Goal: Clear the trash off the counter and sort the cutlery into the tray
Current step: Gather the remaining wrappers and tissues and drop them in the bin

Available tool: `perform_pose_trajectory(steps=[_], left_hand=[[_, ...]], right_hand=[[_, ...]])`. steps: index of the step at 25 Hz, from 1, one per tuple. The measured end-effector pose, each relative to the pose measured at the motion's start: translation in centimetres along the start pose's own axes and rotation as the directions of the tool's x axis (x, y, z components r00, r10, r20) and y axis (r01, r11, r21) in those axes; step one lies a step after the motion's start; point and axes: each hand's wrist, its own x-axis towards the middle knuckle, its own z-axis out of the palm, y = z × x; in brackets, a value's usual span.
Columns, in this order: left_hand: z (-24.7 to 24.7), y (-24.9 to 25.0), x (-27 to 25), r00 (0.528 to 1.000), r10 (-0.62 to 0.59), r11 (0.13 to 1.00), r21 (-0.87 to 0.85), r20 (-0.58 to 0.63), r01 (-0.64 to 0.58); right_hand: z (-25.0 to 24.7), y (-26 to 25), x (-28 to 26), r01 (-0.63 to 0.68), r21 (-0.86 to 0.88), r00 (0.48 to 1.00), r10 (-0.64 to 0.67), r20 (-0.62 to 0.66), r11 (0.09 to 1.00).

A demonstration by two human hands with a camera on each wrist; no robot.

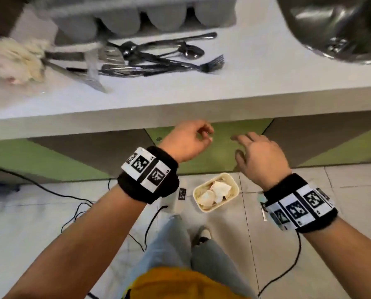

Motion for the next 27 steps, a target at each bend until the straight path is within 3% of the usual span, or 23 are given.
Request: perform_pose_trajectory(steps=[2,6,14,17,22,27], left_hand=[[-4.7,0.5,-2.1,0.984,-0.005,0.998,-0.055,-0.179,-0.005],[-12.6,-1.0,-4.7,0.894,-0.082,0.994,-0.107,-0.440,0.038],[-24.3,-9.0,-6.4,0.718,-0.222,0.973,-0.106,-0.660,0.203],[-28.4,-13.5,-5.7,0.662,-0.254,0.943,-0.029,-0.705,0.331],[-33.6,-20.6,-3.2,0.722,-0.415,0.825,0.107,-0.554,0.555],[-35.0,-23.5,-0.8,0.758,-0.489,0.732,0.270,-0.431,0.625]], right_hand=[[-3.0,-2.6,1.4,0.045,0.058,0.996,-0.040,-0.081,0.997],[-5.7,-8.4,5.2,0.192,0.204,0.974,-0.161,-0.159,0.960],[-6.8,-19.8,13.9,0.264,0.338,0.961,-0.217,-0.170,0.904],[-7.1,-23.2,18.1,0.256,0.330,0.964,-0.215,-0.156,0.909],[-6.9,-27.7,24.3,0.225,0.182,0.974,-0.224,-0.027,0.957],[-6.3,-30.1,28.5,0.176,-0.005,0.962,-0.170,0.214,0.984]])
